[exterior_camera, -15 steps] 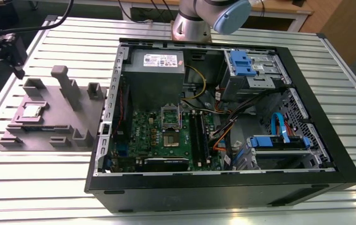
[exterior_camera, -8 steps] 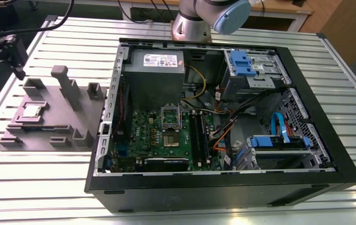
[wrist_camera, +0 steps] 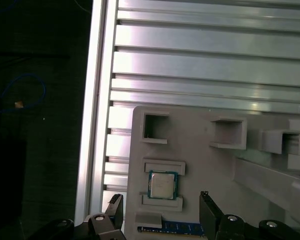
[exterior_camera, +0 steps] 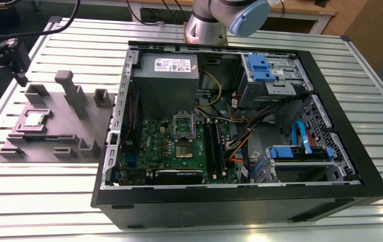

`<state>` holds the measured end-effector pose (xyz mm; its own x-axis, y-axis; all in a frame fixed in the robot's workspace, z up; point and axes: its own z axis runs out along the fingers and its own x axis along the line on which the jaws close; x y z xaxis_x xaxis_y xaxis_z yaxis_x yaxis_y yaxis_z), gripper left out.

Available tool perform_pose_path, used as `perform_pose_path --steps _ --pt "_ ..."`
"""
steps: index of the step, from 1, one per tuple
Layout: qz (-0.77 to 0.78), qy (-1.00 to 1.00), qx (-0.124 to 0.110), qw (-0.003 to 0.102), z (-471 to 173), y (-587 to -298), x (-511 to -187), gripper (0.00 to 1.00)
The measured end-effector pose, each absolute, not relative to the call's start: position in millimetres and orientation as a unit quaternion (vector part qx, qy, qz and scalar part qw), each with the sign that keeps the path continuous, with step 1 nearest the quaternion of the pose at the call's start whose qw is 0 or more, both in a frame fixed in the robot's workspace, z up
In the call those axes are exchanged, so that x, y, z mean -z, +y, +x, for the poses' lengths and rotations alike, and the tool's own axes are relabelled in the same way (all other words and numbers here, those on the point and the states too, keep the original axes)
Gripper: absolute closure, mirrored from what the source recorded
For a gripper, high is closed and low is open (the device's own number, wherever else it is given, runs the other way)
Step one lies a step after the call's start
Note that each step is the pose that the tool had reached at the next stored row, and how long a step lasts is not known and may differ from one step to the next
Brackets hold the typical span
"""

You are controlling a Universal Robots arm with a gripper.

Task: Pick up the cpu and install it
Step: 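Pick up the cpu and move it towards the insertion slot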

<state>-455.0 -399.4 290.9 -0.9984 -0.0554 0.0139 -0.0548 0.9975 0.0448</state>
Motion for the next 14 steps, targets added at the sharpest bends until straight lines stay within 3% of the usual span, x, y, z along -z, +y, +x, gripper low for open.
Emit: perform_pose_path --steps 14 --pt "0.028 -0.999 0.022 0.008 -454.5 -400.6 -283.8 0.29"
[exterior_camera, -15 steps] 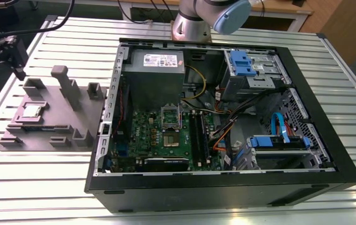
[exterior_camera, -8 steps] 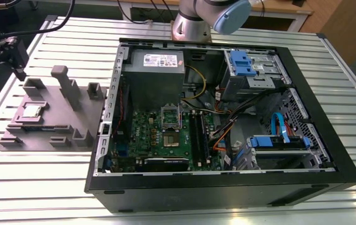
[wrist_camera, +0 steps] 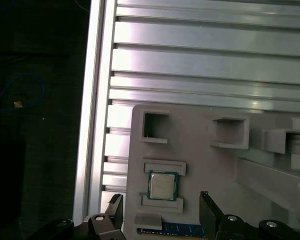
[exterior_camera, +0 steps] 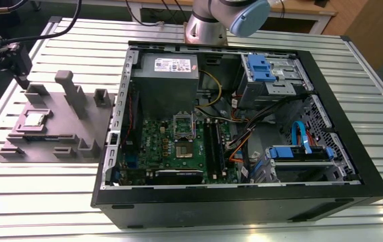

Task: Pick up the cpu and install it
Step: 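Pick up the cpu and move it towards the insertion slot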

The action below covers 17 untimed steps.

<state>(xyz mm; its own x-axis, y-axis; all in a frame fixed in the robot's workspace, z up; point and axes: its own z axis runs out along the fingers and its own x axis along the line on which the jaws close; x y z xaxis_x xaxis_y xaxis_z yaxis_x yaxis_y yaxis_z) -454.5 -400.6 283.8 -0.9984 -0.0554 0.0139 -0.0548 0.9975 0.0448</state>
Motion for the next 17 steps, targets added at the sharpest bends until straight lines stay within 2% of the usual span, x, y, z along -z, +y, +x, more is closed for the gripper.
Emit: perform_pose_path --steps 17 --pt "0.028 -0.999 0.022 0.008 -451.9 -401.6 -277.1 0.29"
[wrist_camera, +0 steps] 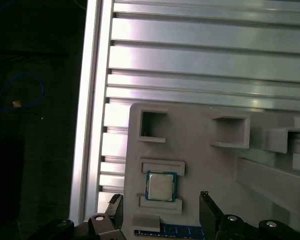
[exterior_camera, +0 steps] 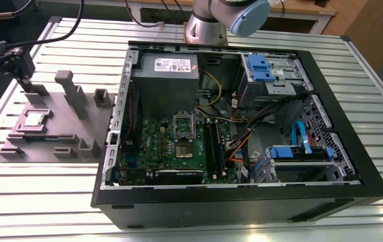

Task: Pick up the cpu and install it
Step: 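Pick up the cpu and move it towards the insertion slot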

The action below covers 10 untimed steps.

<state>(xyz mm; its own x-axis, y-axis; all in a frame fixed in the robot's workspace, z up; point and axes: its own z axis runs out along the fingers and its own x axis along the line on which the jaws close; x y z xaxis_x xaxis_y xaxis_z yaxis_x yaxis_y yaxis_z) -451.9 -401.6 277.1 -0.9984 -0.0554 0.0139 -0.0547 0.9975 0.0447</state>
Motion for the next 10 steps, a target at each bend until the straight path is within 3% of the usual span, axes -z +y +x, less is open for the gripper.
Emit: perform_pose_path --steps 10 --pt "0.028 -0.999 0.022 0.008 -451.1 -401.7 -272.5 0.29"
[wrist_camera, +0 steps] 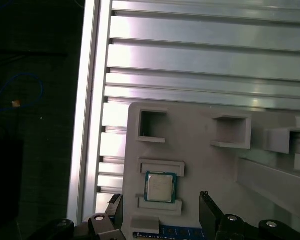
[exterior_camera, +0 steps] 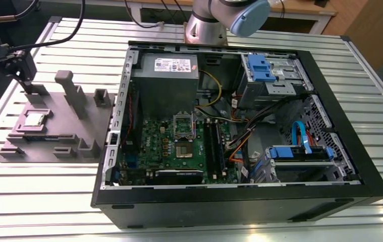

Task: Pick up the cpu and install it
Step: 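Pick up the cpu and move it towards the insertion slot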

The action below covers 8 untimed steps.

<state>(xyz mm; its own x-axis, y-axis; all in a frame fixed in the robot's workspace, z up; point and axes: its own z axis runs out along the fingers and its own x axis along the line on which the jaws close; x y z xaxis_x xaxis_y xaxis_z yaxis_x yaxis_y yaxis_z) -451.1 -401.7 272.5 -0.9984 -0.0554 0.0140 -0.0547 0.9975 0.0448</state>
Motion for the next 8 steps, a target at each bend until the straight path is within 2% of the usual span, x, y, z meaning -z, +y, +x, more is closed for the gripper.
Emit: perform_pose_path --steps 8 --pt "0.028 -0.999 0.022 0.008 -451.0 -401.6 -270.2 0.29"
